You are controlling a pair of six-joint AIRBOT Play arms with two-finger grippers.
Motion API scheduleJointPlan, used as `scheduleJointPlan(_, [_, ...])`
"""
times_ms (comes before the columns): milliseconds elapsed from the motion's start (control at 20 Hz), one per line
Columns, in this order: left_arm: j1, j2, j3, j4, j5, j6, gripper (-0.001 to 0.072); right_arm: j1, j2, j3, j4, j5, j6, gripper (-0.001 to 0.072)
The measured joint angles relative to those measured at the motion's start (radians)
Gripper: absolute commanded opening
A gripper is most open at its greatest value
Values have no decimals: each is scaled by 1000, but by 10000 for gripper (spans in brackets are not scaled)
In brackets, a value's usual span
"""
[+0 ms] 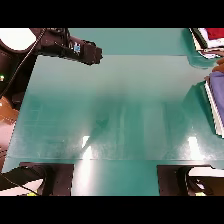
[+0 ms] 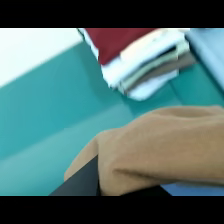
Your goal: Fold the shirts.
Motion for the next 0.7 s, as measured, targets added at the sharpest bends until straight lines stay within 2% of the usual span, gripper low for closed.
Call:
scheduleJointPlan(250, [0,0,0,0,-11,2,22,-97,145,-224,-95,133,-16,25])
scheduleJointPlan(350, [0,0,0,0,-12,3,22,-141,200,-327,-168,165,-18,132])
scheduleJointPlan(450, [0,0,0,0,-13,6,23,-186,248,-422,-235,189,-19,153])
scheduleJointPlan(500, [0,0,0,0,-16,6,23,-211,267,-467,-266,197,-19,220])
scheduleJointPlan(600, [0,0,0,0,-21,7,22,-261,299,-540,-312,208,-19,267])
scheduleJointPlan(700, [0,0,0,0,-26,9,22,-307,317,-588,-340,220,-19,543])
